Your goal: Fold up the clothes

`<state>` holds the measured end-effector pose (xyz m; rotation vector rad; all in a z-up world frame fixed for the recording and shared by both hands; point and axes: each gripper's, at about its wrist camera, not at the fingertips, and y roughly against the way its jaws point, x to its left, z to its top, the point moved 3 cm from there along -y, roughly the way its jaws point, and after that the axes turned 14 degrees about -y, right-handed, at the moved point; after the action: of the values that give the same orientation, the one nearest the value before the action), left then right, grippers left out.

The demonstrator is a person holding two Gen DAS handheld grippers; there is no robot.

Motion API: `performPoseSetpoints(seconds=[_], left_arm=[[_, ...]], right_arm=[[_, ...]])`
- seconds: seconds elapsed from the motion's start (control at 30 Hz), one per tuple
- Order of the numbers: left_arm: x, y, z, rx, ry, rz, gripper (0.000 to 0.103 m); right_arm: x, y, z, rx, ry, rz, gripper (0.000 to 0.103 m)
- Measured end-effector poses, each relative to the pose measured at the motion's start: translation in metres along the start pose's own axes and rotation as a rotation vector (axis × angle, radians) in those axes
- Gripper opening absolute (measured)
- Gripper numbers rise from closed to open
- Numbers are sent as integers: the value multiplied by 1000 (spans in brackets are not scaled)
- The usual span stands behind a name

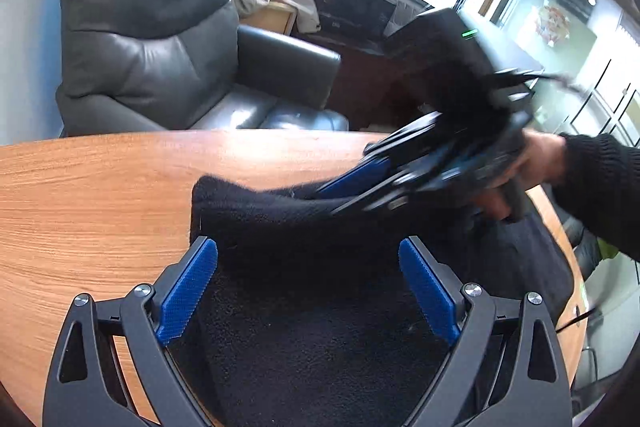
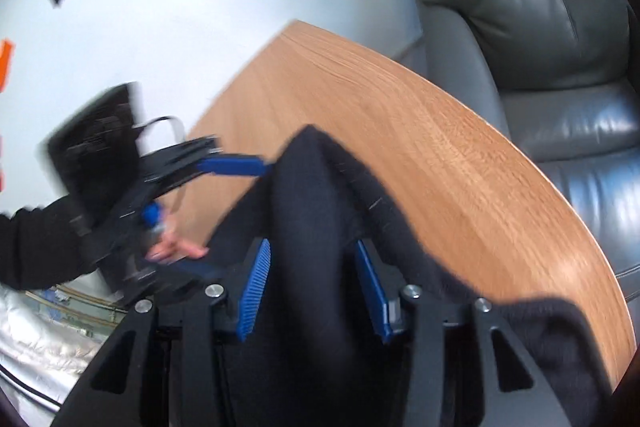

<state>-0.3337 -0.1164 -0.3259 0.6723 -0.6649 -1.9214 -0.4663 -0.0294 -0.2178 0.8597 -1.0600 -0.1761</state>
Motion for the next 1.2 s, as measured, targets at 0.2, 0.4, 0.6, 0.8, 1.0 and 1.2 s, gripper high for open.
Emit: performPoseSetpoints(seconds=[0.2,0.4,0.6,0.8,1.0,1.2], left_arm=[[-8,11,4,-23,-28,-45,94],[-30,21,15,-14,-151,-43,97],[-33,0,27,17,-157,-56,97],[-1,-49,15,160,5,-61,96],[0,-50,-5,204,-69,-20,93],[-35,-14,37,72,-160,-43,93]], right_arm=[[23,-8,15,-21,42,86,10],[54,1,30,-110,108,-19,21],[42,55,-1,-260,81,-212,63],[10,167,-104,-410,34,-319,82],[-101,182,-209,-387,-251,-521,43],[-83,198,-227,-507,-177,-703,46]])
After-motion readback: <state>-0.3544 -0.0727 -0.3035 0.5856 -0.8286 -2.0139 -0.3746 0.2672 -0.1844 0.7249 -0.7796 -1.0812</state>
